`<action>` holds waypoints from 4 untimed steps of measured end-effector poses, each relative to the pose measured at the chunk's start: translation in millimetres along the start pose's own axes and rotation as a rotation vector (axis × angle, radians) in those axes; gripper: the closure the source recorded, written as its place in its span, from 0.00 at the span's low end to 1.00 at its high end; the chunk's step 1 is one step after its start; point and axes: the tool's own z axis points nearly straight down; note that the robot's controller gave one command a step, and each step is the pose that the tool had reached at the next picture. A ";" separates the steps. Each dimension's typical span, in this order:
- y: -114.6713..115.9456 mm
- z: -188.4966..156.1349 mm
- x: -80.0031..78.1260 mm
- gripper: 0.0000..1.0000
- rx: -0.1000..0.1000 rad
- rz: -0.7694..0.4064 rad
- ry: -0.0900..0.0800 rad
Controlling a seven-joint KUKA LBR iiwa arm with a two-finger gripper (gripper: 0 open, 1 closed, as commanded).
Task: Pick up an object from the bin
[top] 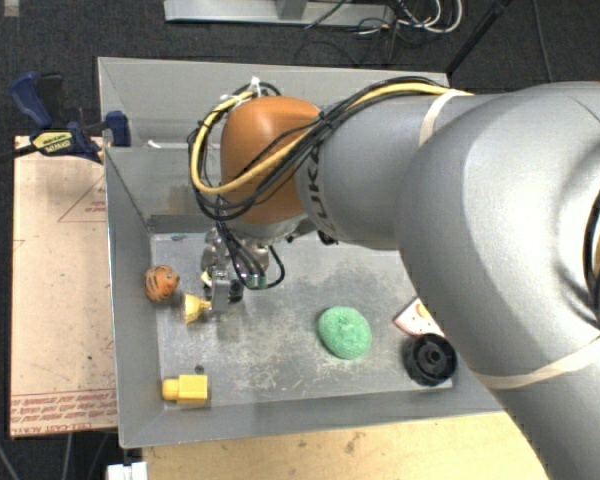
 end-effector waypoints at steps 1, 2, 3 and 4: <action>-4.2 -0.1 -4.1 1.00 0.002 0.006 -0.003; 7.2 9.5 -15.7 1.00 0.000 0.000 -0.002; -2.3 7.3 -24.0 1.00 0.001 -0.017 -0.003; 14.7 11.0 -27.5 1.00 0.000 -0.004 -0.009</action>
Offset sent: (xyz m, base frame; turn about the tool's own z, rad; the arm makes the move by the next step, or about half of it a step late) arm 0.0288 0.0112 -0.0182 -0.0061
